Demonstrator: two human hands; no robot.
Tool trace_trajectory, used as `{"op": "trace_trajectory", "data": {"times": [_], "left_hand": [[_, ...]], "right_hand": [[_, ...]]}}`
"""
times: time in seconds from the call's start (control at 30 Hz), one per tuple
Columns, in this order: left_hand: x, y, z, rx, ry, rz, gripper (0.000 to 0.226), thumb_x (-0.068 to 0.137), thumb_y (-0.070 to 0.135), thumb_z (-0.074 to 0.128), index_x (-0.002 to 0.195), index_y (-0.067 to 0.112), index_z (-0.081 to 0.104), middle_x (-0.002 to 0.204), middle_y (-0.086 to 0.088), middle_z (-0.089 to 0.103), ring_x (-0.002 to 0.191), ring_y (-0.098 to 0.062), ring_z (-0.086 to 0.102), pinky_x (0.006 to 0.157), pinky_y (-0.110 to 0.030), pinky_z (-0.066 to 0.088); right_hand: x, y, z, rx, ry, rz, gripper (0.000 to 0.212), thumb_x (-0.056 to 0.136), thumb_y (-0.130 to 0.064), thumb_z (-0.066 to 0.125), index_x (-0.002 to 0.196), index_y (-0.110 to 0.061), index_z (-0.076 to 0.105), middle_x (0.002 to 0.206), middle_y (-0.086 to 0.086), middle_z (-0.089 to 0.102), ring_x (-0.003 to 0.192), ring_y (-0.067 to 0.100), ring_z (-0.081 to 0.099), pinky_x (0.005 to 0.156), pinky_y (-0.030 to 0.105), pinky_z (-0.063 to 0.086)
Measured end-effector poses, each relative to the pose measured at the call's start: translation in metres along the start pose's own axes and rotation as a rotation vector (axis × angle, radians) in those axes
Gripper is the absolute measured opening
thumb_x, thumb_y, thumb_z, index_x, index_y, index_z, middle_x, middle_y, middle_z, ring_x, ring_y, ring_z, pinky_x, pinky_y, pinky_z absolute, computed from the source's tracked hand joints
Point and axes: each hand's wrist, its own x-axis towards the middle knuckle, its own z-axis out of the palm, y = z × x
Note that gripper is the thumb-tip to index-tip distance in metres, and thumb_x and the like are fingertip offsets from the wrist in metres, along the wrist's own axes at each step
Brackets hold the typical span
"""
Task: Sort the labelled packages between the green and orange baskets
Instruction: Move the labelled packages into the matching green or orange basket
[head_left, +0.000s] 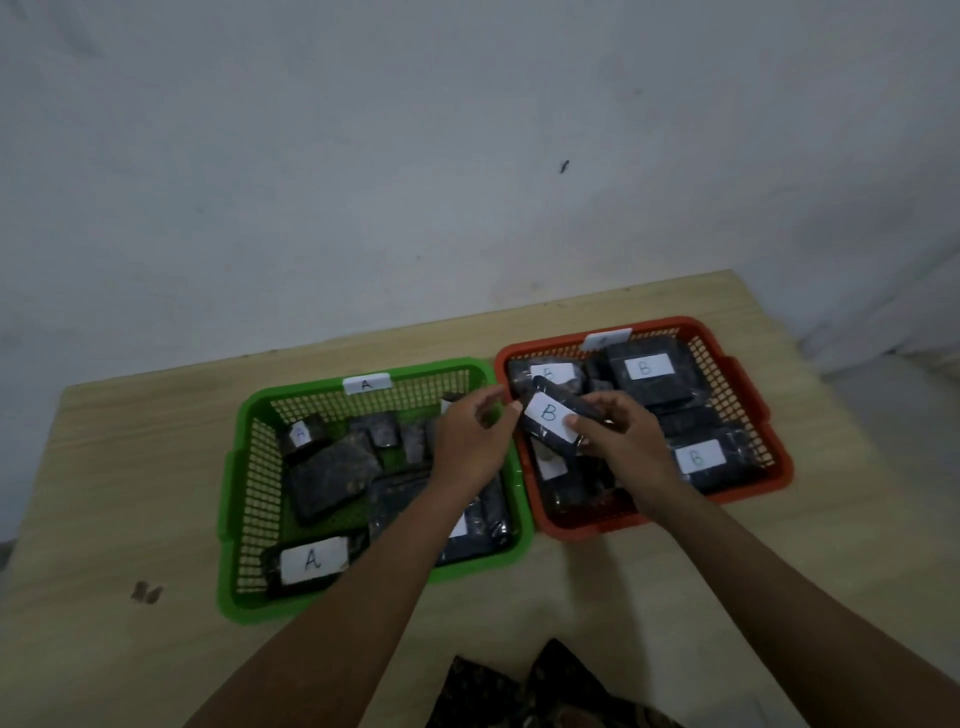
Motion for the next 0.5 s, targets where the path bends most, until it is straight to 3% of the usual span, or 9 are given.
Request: {"op": "trace_trajectory", "data": {"times": [0.1, 0.2, 0.3, 0.43, 0.5], "left_hand": [[-0.012, 0.001, 0.029, 0.171, 0.047, 0.067, 0.04, 0.09, 0.031, 0.066, 0.127, 0.014, 0.061, 0.126, -0.004, 0.061, 0.117, -0.019, 0.053, 0.097, -0.031, 0.044], [-0.021, -0.002, 0.049, 0.25, 0.077, 0.122, 0.034, 0.091, 0.023, 0.065, 0.123, 0.015, 0.06, 0.124, -0.004, 0.058, 0.12, -0.022, 0.048, 0.102, -0.039, 0.045], [-0.025, -0.006, 0.061, 0.289, 0.144, 0.062, 0.046, 0.091, 0.016, 0.063, 0.134, 0.011, 0.049, 0.136, -0.009, 0.049, 0.13, -0.025, 0.042, 0.11, -0.04, 0.04], [-0.032, -0.012, 0.068, 0.284, 0.189, 0.035, 0.045, 0.09, 0.007, 0.059, 0.134, 0.011, 0.05, 0.126, -0.007, 0.058, 0.119, -0.023, 0.051, 0.103, -0.032, 0.043], [-0.033, -0.014, 0.068, 0.263, 0.201, 0.055, 0.044, 0.089, 0.006, 0.06, 0.132, 0.016, 0.052, 0.12, -0.002, 0.062, 0.109, -0.016, 0.056, 0.097, -0.029, 0.048]], "right_hand": [[0.006, 0.009, -0.036, -0.084, 0.098, -0.002, 0.021, 0.083, -0.02, 0.076, 0.1, -0.023, 0.064, 0.102, -0.005, 0.069, 0.098, 0.013, 0.066, 0.082, 0.034, 0.058], [0.017, 0.02, -0.057, -0.143, 0.158, 0.007, 0.021, 0.084, -0.023, 0.075, 0.099, -0.025, 0.06, 0.1, -0.005, 0.068, 0.097, 0.014, 0.065, 0.086, 0.042, 0.057], [0.023, 0.027, -0.058, -0.145, 0.131, 0.02, 0.023, 0.084, -0.026, 0.073, 0.101, -0.03, 0.058, 0.098, -0.006, 0.066, 0.091, 0.012, 0.066, 0.08, 0.042, 0.059], [0.021, 0.034, -0.042, -0.264, 0.068, -0.02, 0.022, 0.086, -0.034, 0.07, 0.103, -0.038, 0.059, 0.096, -0.013, 0.066, 0.085, 0.001, 0.063, 0.075, 0.028, 0.055], [0.018, 0.037, -0.037, -0.344, 0.096, -0.066, 0.019, 0.085, -0.037, 0.069, 0.101, -0.036, 0.059, 0.093, -0.015, 0.065, 0.086, 0.003, 0.062, 0.078, 0.03, 0.053]]}}
